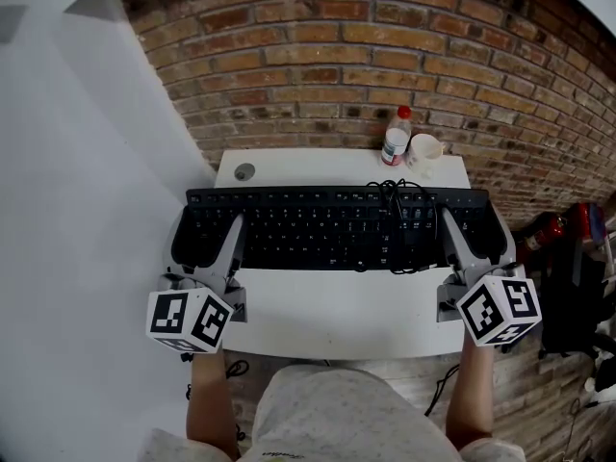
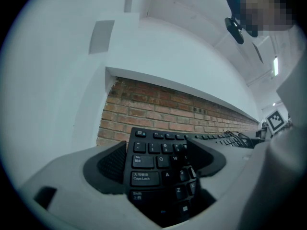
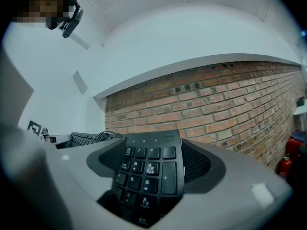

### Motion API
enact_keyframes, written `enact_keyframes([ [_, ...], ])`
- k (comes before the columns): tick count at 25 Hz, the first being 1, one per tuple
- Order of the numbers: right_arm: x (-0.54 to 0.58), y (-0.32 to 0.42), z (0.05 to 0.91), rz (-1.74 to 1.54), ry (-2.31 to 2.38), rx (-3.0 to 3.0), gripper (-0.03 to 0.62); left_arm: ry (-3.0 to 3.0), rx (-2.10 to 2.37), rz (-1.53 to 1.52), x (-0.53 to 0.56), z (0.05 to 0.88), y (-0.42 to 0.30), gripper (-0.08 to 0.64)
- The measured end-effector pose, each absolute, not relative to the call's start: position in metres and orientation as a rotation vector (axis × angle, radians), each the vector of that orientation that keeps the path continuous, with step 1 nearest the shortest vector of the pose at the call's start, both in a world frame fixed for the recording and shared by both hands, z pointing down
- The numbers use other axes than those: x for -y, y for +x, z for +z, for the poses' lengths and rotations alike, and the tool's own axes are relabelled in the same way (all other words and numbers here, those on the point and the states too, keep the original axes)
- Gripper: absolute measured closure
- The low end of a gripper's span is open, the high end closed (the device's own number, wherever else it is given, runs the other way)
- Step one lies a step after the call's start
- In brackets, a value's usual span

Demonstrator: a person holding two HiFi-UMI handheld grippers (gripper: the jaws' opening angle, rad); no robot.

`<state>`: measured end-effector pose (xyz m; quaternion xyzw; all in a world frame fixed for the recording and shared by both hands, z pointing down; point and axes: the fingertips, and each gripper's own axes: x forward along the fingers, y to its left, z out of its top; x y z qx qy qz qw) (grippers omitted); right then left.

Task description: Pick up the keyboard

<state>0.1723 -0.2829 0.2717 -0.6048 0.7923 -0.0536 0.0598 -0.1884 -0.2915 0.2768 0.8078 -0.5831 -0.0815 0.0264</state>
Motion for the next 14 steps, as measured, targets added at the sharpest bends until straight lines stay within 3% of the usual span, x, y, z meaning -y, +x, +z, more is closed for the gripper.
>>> enact_keyframes([
  [14, 0.2781, 0.1728, 0.2731, -0.163, -1.833, -2.405, 0.222, 2.487, 1.797, -0.251, 0.2866, 0.2807, -0.1883, 0.172],
])
